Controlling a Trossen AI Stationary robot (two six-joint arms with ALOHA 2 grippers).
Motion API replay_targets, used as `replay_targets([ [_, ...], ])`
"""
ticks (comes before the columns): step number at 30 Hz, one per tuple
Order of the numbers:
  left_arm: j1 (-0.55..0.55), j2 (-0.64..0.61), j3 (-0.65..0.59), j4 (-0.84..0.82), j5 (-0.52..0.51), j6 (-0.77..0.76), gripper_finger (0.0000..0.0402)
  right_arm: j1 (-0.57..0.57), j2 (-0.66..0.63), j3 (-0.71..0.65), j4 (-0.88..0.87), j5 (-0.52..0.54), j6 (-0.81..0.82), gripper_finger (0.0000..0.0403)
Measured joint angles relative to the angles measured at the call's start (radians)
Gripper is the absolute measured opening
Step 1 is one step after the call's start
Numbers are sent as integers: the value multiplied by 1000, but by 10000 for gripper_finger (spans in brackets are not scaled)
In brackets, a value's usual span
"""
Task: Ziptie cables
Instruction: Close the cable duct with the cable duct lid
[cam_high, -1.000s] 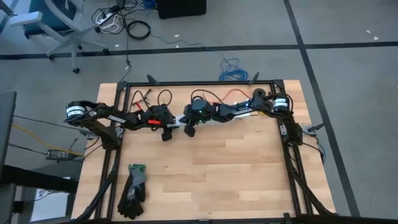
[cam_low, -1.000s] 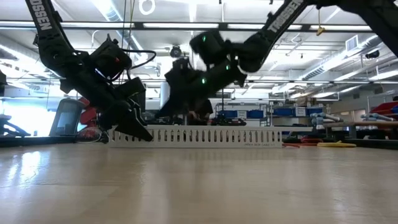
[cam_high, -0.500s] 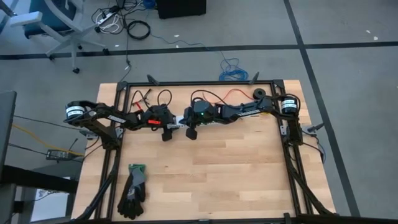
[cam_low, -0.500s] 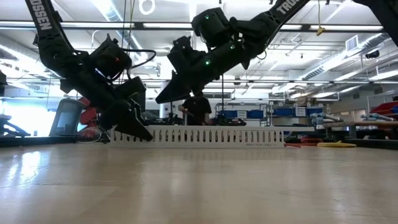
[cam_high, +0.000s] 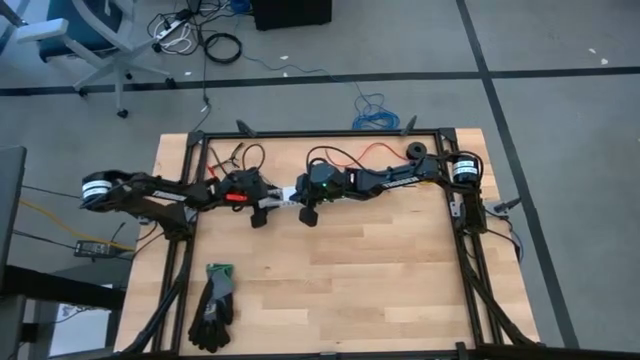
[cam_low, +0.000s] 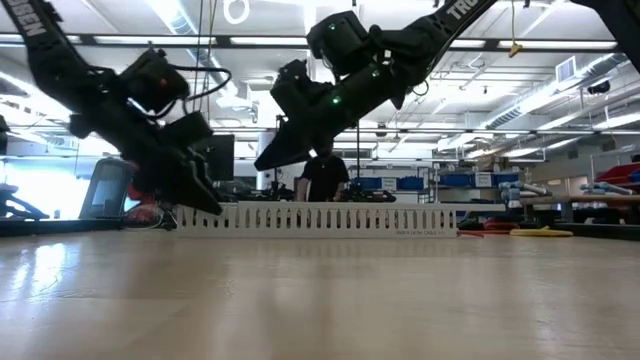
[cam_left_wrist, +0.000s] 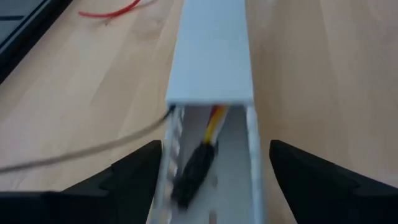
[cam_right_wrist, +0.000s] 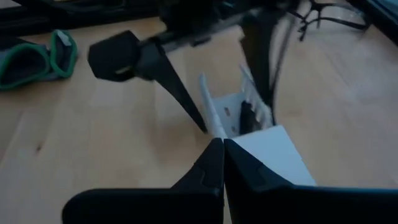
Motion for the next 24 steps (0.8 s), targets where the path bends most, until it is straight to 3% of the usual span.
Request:
replay_targets([
  [6, 0, -58, -107, 112, -9, -53, 309, -3, -36, 0, -67, 25, 0, 0],
  [15, 0, -39, -126, 180, -3, -45, 307, -47, -34, -1, -179, 17, 77, 0],
  [24, 0, 56, -125, 258, -18, -83, 239, -59, -33, -1, -213, 25, 79, 0],
])
